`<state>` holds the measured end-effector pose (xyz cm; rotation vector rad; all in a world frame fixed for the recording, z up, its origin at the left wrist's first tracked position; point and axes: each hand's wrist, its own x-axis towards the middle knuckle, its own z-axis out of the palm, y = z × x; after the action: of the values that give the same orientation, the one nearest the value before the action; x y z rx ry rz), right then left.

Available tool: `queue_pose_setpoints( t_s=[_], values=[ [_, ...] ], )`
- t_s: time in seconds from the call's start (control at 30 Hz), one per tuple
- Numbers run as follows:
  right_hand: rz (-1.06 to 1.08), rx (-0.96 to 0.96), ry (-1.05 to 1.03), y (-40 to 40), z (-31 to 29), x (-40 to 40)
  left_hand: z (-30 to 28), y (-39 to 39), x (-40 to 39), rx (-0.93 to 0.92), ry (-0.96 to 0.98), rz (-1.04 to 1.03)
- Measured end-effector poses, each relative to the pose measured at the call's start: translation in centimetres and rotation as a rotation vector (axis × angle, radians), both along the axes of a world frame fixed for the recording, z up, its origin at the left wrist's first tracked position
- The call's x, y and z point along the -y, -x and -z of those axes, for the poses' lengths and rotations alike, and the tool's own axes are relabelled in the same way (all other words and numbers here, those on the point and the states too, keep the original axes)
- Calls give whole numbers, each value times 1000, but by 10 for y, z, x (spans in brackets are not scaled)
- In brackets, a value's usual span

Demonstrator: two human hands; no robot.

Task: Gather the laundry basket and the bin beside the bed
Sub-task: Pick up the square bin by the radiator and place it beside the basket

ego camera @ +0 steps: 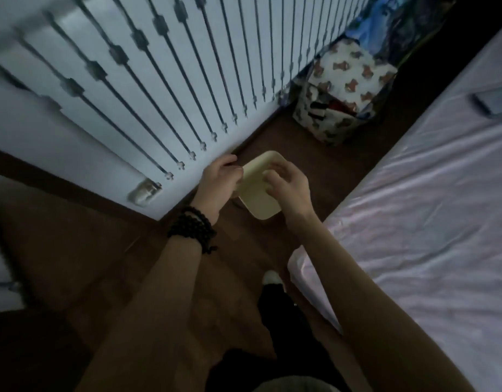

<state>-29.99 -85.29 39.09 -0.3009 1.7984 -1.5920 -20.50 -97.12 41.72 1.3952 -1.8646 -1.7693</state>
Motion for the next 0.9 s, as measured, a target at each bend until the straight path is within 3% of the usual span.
queue_pose_setpoints(
  t_s=[0.23,0.47,0.63,0.77,0.9],
  values=[
    [220,323,-233,50,175,87,182,62,93,211,-257,-39],
    [355,535,-453,56,402,133,421,85,134,387,-410,-39],
    [426,622,-541,42,517,162,550,89,154,532,-532,-162],
    [546,622,-580,57,587,185,622,106,176,413,-525,-219],
    [660,602,-562,65,629,184,660,110,181,289,-454,-239]
  ],
)
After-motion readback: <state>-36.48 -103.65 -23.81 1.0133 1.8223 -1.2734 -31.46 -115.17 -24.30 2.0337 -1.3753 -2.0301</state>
